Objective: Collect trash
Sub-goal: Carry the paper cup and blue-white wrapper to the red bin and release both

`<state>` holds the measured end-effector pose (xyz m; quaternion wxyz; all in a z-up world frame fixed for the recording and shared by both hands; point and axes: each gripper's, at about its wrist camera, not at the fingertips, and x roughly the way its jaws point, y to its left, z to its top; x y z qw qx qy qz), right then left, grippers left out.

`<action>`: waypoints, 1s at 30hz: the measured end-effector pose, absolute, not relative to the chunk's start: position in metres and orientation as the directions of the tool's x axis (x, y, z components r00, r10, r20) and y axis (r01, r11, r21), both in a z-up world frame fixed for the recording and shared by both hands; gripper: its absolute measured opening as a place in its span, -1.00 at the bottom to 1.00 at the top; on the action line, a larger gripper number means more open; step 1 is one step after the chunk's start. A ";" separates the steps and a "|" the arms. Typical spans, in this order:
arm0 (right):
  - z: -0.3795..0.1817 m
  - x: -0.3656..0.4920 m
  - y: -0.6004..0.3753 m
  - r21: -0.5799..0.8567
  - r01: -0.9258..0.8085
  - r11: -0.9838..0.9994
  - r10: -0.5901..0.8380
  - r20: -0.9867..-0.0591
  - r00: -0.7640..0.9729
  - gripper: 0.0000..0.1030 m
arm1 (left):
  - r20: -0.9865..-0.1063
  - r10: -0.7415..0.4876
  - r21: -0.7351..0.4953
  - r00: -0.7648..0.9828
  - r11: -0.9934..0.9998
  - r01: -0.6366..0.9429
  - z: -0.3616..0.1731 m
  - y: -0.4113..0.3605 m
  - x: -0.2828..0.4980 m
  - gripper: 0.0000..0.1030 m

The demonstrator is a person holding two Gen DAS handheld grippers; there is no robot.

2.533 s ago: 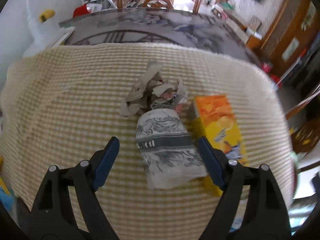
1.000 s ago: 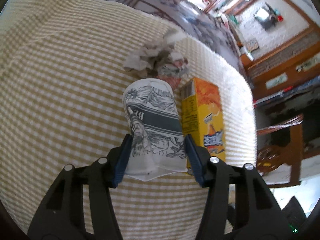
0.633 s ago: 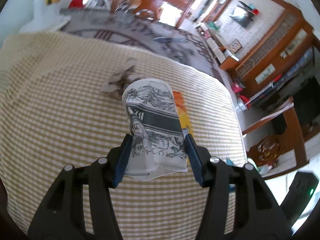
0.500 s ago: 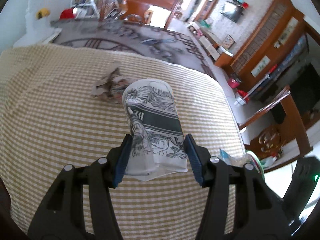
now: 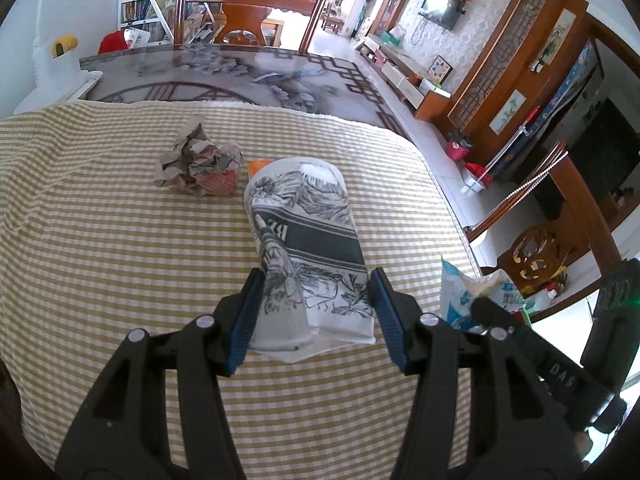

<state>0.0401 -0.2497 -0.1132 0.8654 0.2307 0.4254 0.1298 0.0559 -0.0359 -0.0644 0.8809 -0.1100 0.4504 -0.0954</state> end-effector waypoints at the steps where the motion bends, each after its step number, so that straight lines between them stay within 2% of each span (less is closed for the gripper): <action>1: -0.113 0.040 -0.252 0.517 -0.020 0.855 0.422 -0.675 0.605 -0.41 | -0.773 -0.267 -0.277 0.576 0.958 0.072 -0.065 -0.037 0.055 0.01; 20: -0.111 0.033 -0.273 0.531 0.025 0.847 0.405 -0.677 0.615 -0.41 | -0.776 -0.246 -0.197 0.581 0.969 0.146 -0.068 -0.065 0.042 0.01; 30: -0.111 0.024 -0.289 0.491 0.026 0.871 0.371 -0.690 0.622 -0.41 | -0.777 -0.236 -0.161 0.583 0.971 0.178 -0.072 -0.077 0.035 0.01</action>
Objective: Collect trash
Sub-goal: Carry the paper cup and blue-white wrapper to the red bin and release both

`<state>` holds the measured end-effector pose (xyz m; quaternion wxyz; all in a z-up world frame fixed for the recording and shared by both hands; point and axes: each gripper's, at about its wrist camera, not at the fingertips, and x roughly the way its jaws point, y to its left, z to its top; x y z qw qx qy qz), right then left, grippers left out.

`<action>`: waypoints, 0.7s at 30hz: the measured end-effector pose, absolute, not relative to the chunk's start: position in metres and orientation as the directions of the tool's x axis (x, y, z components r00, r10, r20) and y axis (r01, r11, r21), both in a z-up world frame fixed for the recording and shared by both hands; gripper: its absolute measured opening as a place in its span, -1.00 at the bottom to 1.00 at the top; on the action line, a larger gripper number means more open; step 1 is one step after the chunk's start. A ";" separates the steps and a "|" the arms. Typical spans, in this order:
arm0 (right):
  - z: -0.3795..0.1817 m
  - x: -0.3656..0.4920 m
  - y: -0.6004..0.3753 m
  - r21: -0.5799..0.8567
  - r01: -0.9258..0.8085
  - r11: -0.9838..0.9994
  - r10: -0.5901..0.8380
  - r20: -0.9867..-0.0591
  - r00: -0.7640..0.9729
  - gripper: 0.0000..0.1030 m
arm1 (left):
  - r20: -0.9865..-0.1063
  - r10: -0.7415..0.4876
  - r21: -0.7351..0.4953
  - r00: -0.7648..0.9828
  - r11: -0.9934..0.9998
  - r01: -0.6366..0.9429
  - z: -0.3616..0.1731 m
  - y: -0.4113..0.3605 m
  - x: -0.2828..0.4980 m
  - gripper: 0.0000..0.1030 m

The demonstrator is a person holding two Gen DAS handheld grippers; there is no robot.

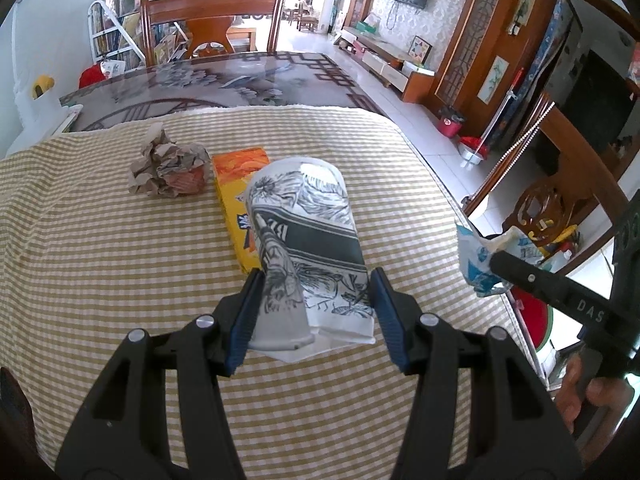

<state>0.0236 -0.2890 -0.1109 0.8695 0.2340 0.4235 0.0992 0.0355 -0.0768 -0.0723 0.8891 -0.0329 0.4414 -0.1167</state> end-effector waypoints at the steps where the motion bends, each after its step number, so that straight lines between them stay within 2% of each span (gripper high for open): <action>1: -0.111 0.022 -0.293 0.486 0.028 0.874 0.364 -0.691 0.624 -0.41 | -0.778 -0.236 -0.159 0.582 0.970 0.182 -0.073 -0.078 0.035 0.01; 10: -0.117 0.010 -0.355 0.454 0.187 0.871 0.237 -0.722 0.650 -0.41 | -0.777 -0.258 -0.128 0.574 0.958 0.258 -0.081 -0.102 0.025 0.01; 15: -0.123 0.001 -0.403 0.519 0.325 0.791 0.207 -0.725 0.657 -0.40 | -0.779 -0.342 -0.166 0.526 0.921 0.353 -0.088 -0.137 0.012 0.01; 21: -0.117 -0.009 -0.427 0.539 0.358 0.762 0.186 -0.712 0.678 -0.40 | -0.772 -0.433 -0.247 0.466 0.879 0.407 -0.097 -0.186 0.003 0.01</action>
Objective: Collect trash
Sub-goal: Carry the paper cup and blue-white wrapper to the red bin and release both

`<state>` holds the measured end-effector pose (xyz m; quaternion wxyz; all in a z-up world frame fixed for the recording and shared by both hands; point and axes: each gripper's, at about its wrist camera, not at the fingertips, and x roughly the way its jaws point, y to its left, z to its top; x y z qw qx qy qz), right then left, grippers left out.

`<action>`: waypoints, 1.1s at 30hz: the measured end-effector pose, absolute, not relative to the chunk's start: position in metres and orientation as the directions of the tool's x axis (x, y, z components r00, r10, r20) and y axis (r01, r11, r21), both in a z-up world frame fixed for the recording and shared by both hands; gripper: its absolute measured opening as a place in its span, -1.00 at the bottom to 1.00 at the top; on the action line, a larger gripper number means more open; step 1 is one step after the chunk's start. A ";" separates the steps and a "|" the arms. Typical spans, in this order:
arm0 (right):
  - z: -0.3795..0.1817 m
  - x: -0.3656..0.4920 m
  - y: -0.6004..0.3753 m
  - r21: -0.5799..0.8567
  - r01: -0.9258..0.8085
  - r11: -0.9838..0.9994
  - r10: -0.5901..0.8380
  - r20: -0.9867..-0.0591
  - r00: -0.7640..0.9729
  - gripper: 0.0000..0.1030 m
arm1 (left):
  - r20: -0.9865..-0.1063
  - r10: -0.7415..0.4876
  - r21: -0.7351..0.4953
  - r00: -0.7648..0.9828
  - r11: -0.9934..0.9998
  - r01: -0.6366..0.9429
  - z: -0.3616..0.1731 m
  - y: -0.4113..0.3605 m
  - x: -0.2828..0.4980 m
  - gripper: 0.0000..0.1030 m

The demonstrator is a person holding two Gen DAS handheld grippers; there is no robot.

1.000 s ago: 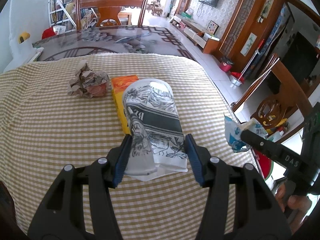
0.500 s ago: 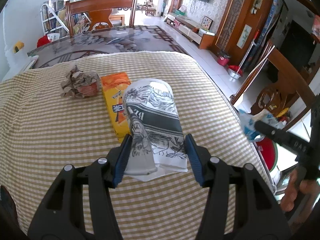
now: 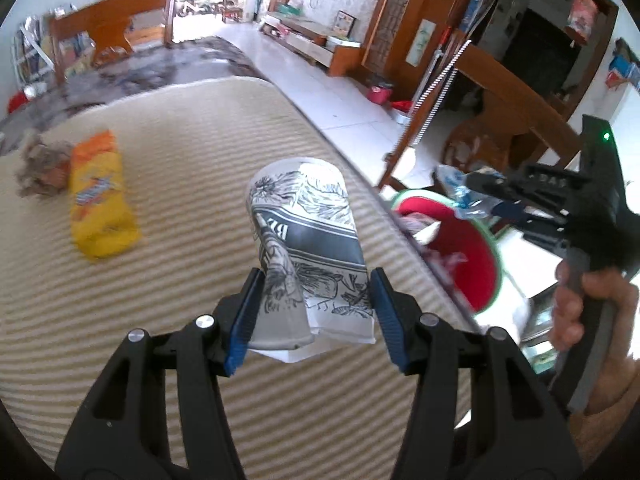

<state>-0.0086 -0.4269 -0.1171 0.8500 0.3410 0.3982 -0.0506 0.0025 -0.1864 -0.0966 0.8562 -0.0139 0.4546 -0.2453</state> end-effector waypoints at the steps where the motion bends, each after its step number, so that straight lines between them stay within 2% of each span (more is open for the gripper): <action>1: -0.116 -0.011 -0.430 0.539 0.359 0.762 0.179 -0.709 0.682 -0.40 | -0.771 -0.445 -0.265 0.456 0.875 0.406 -0.097 -0.191 0.003 0.01; 11: -0.112 -0.025 -0.460 0.587 0.401 0.703 0.152 -0.675 0.722 -0.39 | -0.770 -0.478 -0.303 0.423 0.857 0.417 -0.095 -0.225 0.001 0.01; 22: -0.119 -0.025 -0.466 0.538 0.473 0.698 0.101 -0.727 0.679 -0.37 | -0.789 -0.485 -0.349 0.377 0.859 0.375 -0.108 -0.216 -0.010 0.02; 33: -0.121 -0.027 -0.468 0.510 0.501 0.699 0.056 -0.738 0.672 -0.33 | -0.783 -0.497 -0.362 0.374 0.853 0.375 -0.106 -0.212 -0.013 0.02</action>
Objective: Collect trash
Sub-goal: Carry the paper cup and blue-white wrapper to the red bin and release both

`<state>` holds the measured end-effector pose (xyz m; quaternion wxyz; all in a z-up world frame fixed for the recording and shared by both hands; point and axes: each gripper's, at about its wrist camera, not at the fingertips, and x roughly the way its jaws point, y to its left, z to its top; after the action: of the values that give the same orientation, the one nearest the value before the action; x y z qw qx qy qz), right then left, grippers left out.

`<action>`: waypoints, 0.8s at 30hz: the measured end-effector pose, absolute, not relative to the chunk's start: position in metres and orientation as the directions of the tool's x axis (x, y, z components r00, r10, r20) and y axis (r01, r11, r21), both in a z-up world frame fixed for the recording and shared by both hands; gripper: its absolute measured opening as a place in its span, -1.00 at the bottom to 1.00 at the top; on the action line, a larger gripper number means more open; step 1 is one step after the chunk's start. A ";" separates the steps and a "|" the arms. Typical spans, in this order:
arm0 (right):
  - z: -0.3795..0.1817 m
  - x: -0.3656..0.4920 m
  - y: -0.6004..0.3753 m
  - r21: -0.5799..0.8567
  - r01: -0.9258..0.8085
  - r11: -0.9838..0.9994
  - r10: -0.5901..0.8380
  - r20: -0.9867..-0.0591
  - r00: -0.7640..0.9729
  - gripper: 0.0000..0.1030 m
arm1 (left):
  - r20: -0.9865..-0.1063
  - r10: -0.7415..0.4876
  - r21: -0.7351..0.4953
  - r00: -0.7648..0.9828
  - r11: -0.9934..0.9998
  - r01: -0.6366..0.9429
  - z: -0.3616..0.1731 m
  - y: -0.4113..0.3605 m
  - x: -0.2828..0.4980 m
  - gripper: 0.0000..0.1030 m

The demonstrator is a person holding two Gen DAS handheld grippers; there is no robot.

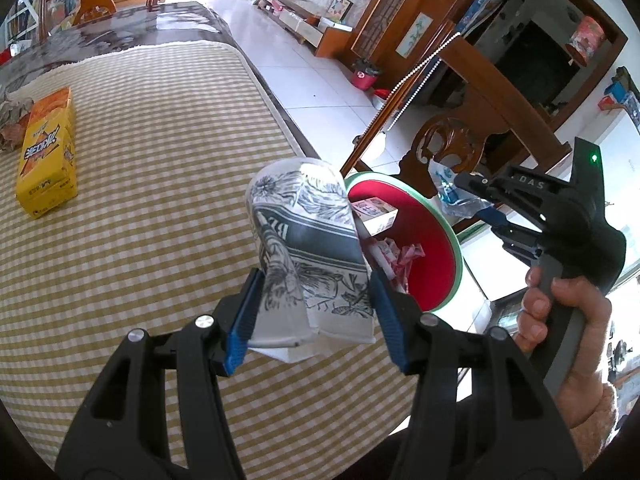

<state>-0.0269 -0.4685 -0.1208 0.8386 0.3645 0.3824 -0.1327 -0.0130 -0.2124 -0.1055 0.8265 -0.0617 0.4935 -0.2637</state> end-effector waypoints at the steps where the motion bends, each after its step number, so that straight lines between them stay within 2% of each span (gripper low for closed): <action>1: -0.120 -0.028 -0.469 0.507 0.508 0.696 0.045 -0.738 0.674 -0.25 | -0.783 -0.497 -0.363 0.374 0.853 0.374 -0.105 -0.212 -0.013 0.02; 4: -0.120 -0.030 -0.471 0.498 0.521 0.693 0.020 -0.736 0.676 -0.15 | -0.785 -0.497 -0.362 0.371 0.853 0.375 -0.105 -0.213 -0.012 0.02; 6: -0.120 -0.029 -0.471 0.486 0.529 0.696 0.009 -0.742 0.670 0.02 | -0.786 -0.497 -0.364 0.367 0.852 0.375 -0.106 -0.213 -0.012 0.02; 7: -0.120 -0.030 -0.472 0.484 0.535 0.692 -0.001 -0.741 0.672 0.18 | -0.786 -0.500 -0.368 0.364 0.851 0.375 -0.106 -0.213 -0.011 0.02; 10: -0.116 -0.034 -0.476 0.495 0.549 0.673 -0.034 -0.721 0.692 0.30 | -0.784 -0.511 -0.379 0.353 0.844 0.380 -0.106 -0.215 -0.010 0.02; 16: -0.103 -0.055 -0.489 0.495 0.620 0.608 -0.190 -0.668 0.719 0.66 | -0.780 -0.536 -0.383 0.323 0.818 0.430 -0.106 -0.237 -0.003 0.02; 20: -0.087 -0.082 -0.497 0.540 0.656 0.528 -0.340 -0.573 0.746 0.68 | -0.781 -0.562 -0.394 0.274 0.782 0.482 -0.107 -0.270 0.007 0.02; 24: -0.078 -0.099 -0.504 0.584 0.656 0.478 -0.429 -0.497 0.754 0.72 | -0.772 -0.588 -0.390 0.244 0.740 0.548 -0.100 -0.310 0.017 0.02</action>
<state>-0.0989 -0.5044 -0.0780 0.8476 0.3983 0.1430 -0.3200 0.0169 -0.3104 -0.0996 0.7883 -0.0199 0.4985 -0.3601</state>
